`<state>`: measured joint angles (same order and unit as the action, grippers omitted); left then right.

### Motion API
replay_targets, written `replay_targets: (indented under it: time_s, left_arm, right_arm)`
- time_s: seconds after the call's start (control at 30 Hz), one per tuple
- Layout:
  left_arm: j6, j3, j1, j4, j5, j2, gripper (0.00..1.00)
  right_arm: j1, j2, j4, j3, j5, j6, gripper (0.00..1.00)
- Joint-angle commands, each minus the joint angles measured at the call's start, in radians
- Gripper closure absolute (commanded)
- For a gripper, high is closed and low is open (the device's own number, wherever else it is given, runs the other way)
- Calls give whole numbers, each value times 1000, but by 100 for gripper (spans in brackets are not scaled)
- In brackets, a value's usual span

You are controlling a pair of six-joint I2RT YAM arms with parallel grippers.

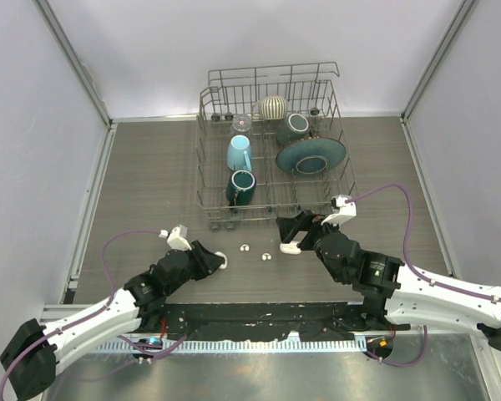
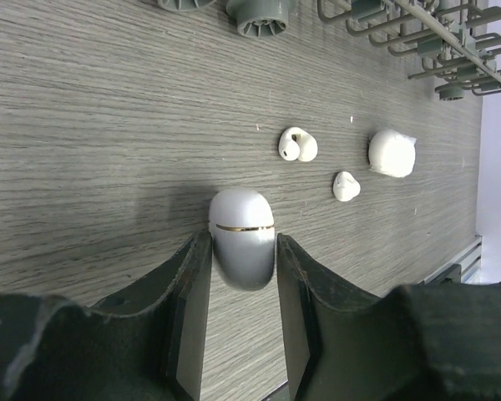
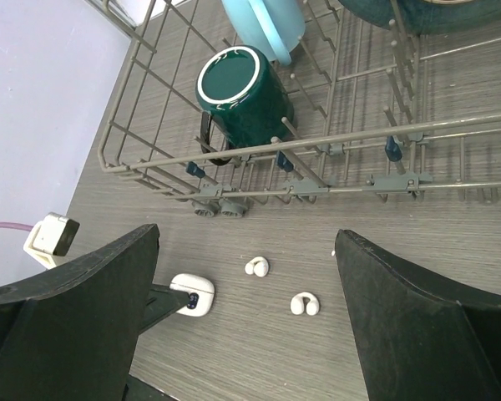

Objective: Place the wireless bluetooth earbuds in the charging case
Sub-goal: Place the charging case at the center of the board.

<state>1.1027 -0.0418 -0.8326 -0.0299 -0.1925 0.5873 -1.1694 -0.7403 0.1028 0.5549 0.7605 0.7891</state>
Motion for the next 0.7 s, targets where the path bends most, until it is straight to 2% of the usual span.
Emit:
replay_targets:
  time_s: [0.0, 0.27, 0.33, 0.5, 0.6, 0.63, 0.67]
  left_arm:
    - [17, 102, 3, -56, -25, -9, 59]
    - [32, 74, 1, 27, -59, -61, 42]
    - [36, 48, 3, 117, -76, -98, 30]
    - [16, -67, 3, 339, -162, -187, 24]
    - [2, -112, 3, 398, -189, -251, 23]
    - [-4, -122, 3, 404, -191, -274, 21]
    - [-27, -144, 3, 406, -191, -285, 13]
  right_arm:
    - [-1, -8, -26, 22, 23, 7, 8]
    - [-1, -24, 35, 37, 68, 10, 8]
    - [1, -21, 63, 40, 88, 12, 7]
    - [13, -11, 124, 36, 105, 51, 5]
    - [23, -30, 182, 37, 105, 93, 5]
    - [28, -36, 201, 37, 99, 96, 5]
    - [31, -42, 209, 37, 77, 96, 5]
